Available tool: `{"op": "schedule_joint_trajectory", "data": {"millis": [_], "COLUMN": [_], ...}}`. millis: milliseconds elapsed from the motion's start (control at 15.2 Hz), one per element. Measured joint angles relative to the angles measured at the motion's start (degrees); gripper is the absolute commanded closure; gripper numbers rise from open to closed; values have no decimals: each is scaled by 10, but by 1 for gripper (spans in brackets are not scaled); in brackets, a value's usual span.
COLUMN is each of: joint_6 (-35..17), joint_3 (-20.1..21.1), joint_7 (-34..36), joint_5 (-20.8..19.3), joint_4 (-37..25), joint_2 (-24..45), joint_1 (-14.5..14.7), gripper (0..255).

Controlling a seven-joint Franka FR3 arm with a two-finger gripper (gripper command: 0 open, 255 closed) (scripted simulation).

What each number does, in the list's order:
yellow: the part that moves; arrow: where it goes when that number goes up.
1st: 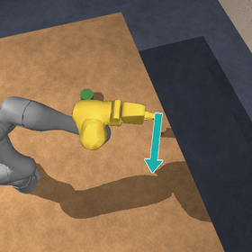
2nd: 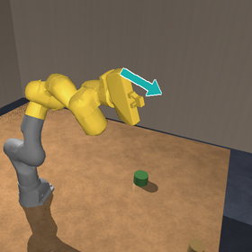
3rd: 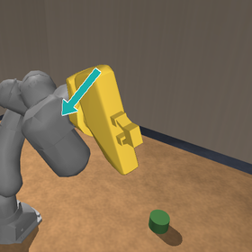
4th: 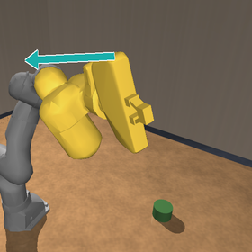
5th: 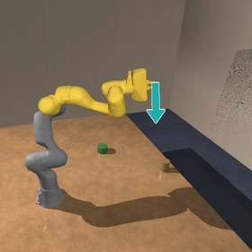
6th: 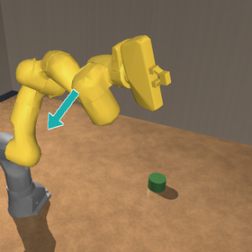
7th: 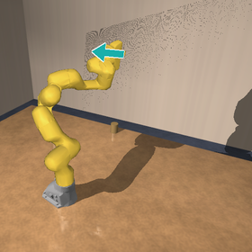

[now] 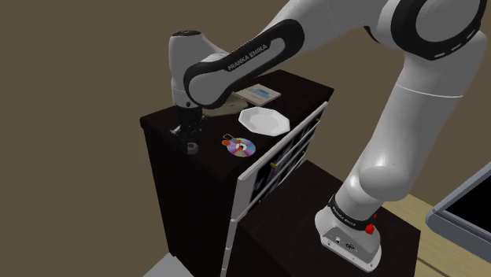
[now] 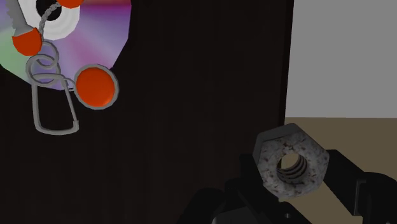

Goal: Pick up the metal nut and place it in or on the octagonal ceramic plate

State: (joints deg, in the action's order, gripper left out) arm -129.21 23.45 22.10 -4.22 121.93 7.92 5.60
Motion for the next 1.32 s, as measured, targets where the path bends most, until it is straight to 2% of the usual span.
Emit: {"op": "schedule_joint_trajectory", "data": {"millis": [858,1320], "joint_6": [91,81], "joint_3": [3,-37], "joint_7": [-19,-112], "joint_5": [26,54], "joint_4": [-47,24], "joint_2": [-48,-115], "joint_1": [-5,-44], "gripper": [255,255]}}
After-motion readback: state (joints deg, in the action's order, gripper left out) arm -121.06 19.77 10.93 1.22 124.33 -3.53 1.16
